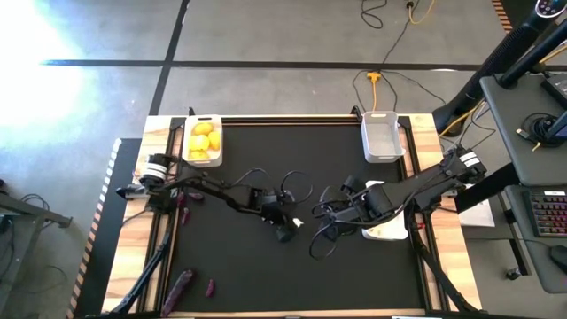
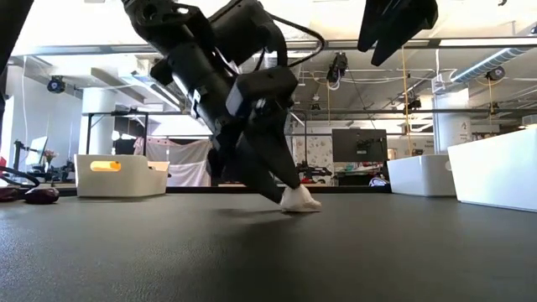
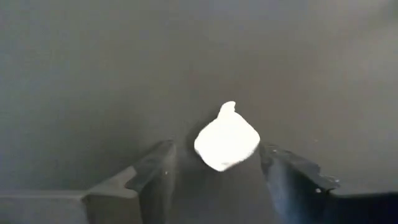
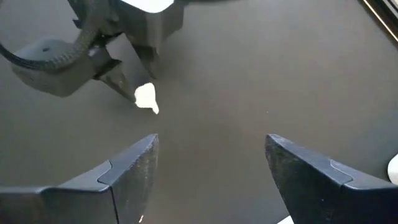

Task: Sort produce into baskets
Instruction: Put the white garlic into the right white bin

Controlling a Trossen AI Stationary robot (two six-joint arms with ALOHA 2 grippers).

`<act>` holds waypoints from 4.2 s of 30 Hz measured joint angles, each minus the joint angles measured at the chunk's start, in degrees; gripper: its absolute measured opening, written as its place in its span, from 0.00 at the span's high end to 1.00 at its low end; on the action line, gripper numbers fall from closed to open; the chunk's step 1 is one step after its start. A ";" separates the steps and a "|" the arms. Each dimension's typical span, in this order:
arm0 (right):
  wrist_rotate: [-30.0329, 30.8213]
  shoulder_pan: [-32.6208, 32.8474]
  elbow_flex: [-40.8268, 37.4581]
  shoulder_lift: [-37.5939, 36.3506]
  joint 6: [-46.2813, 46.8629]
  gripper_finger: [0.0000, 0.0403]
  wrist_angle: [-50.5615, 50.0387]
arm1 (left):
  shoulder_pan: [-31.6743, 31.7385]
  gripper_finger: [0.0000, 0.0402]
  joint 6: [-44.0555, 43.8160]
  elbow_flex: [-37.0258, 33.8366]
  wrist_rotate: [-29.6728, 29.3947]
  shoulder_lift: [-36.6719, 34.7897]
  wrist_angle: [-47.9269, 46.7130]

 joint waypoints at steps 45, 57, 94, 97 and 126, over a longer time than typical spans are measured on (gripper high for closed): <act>-15.87 -4.68 -0.07 19.01 -26.90 0.25 23.64 | -14.55 0.46 -1.85 -1.16 -31.79 -37.23 -28.08; -15.86 -9.87 -0.06 27.39 -31.82 0.38 25.24 | -22.89 0.46 -8.68 -1.27 -37.19 -35.75 -32.51; -9.55 5.17 -3.27 -4.45 18.46 0.73 -15.99 | -13.48 0.46 15.98 -1.47 -19.91 -28.86 -7.48; -10.08 7.47 -7.30 -7.16 27.32 0.72 -18.24 | -12.61 0.46 17.91 -0.75 -18.69 -24.90 -3.61; -23.33 6.46 -41.58 -24.33 45.13 0.72 -1.42 | -12.15 0.46 14.29 0.68 -12.44 -21.93 -7.40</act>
